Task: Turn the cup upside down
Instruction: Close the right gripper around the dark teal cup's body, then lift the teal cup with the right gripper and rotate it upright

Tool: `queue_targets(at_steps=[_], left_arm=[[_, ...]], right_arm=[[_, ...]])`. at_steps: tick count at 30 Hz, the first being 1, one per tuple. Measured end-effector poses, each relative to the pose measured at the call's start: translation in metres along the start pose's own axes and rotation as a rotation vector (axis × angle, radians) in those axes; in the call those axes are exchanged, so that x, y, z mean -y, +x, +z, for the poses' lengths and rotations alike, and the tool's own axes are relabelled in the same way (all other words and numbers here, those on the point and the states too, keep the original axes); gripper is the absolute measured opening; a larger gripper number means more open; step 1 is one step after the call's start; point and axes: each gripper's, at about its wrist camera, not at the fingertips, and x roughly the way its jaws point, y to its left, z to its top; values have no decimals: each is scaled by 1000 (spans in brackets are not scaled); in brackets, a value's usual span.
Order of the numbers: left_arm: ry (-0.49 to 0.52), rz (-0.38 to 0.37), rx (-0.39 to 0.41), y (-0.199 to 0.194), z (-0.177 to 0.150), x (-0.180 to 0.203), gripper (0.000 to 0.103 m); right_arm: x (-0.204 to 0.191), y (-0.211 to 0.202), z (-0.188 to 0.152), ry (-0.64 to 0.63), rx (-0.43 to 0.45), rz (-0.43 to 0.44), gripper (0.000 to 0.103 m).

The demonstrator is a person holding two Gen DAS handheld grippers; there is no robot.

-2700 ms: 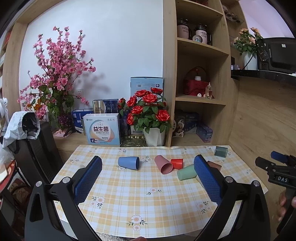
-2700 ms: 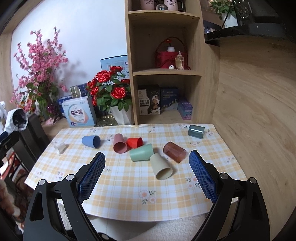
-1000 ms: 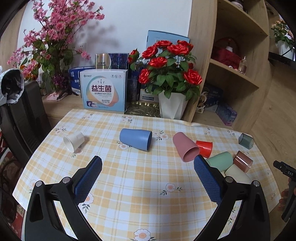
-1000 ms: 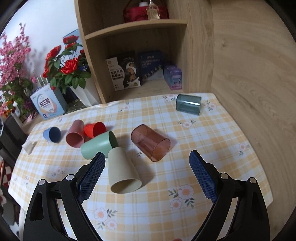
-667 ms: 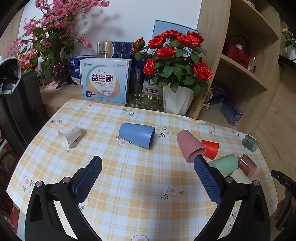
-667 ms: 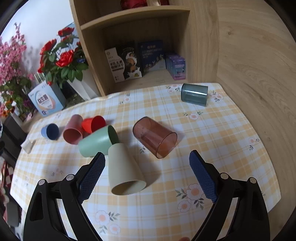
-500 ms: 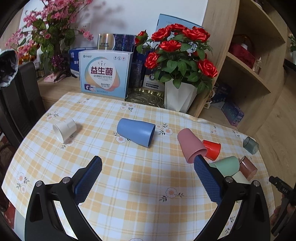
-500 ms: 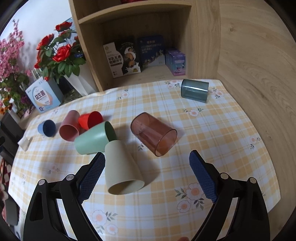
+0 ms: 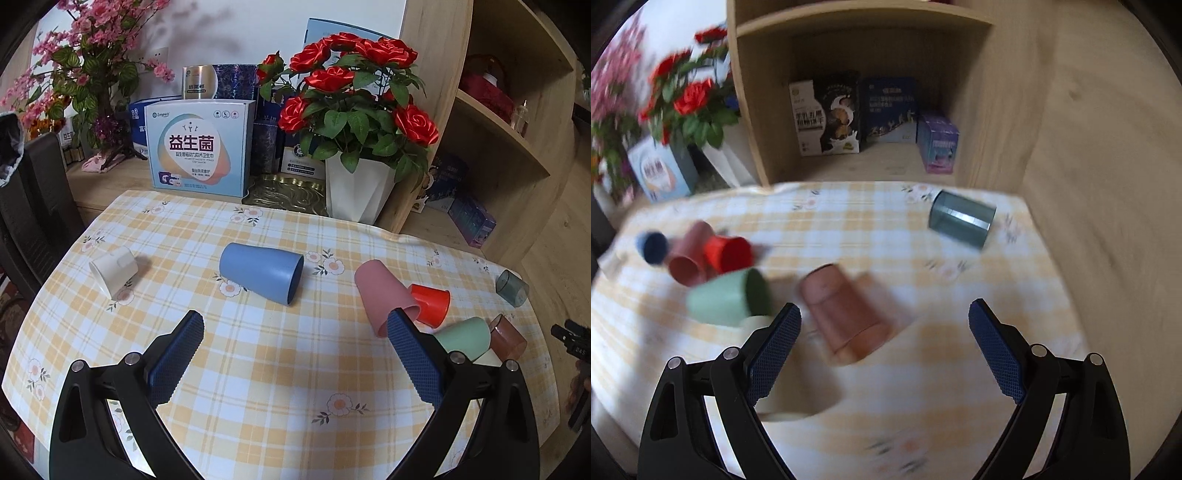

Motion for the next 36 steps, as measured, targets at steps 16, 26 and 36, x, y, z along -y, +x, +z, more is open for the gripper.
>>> queue_targets(at_steps=[16, 26, 36], left_arm=[[-33, 25, -36, 37, -9, 10, 97], [-41, 20, -73, 49, -13, 12, 97], [-54, 20, -83, 51, -15, 11, 97]], right_arm=[[49, 175, 90, -471, -269, -139, 89], [47, 231, 105, -524, -433, -115, 81], [76, 240, 99, -289, -510, -137, 71]])
